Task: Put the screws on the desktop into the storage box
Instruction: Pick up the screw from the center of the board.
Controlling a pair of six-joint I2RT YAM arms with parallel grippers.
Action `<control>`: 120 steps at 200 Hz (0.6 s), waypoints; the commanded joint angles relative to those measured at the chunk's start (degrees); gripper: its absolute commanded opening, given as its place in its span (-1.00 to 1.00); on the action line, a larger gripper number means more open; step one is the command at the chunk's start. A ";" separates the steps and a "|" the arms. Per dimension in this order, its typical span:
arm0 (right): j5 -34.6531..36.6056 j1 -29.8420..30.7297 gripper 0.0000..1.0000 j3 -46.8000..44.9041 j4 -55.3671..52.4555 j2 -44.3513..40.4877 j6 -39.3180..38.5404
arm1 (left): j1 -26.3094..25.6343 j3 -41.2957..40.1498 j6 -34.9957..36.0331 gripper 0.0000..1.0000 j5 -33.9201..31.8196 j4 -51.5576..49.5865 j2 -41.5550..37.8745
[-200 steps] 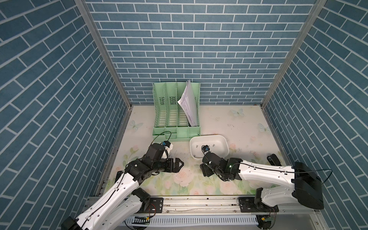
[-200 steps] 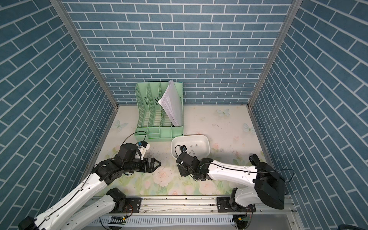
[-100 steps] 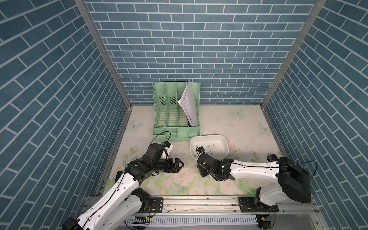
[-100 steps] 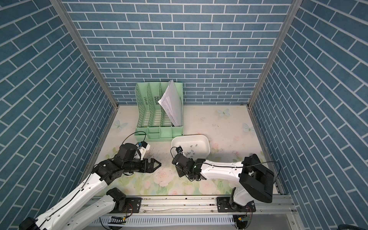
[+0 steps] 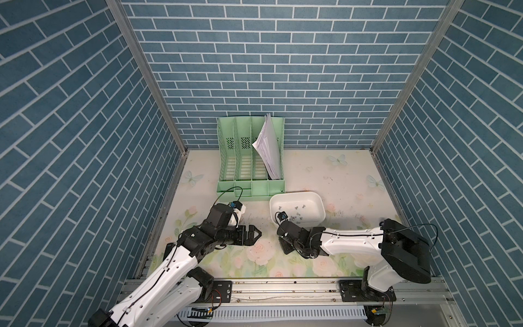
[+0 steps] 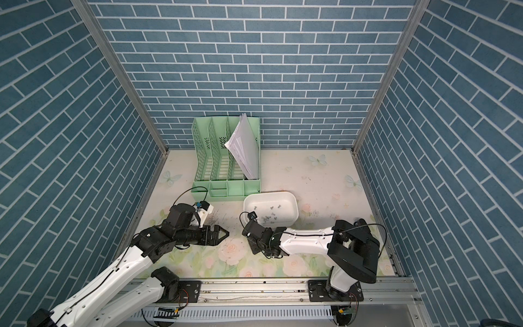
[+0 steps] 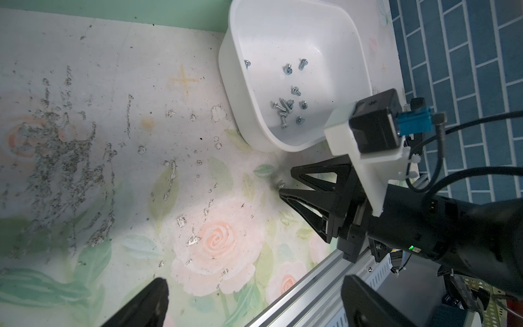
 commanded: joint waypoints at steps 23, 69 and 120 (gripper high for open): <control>-0.20 0.72 -0.25 -1.64 1.25 1.57 2.50 | 0.41 -0.47 0.61 1.00 0.61 0.33 -0.50; 0.30 0.75 -0.30 -1.73 1.26 2.76 2.64 | 0.40 -0.48 0.59 1.00 0.56 0.35 -0.80; 0.58 0.73 -0.40 -1.23 1.11 3.89 2.33 | 0.44 -0.35 0.58 1.00 0.28 0.34 -0.76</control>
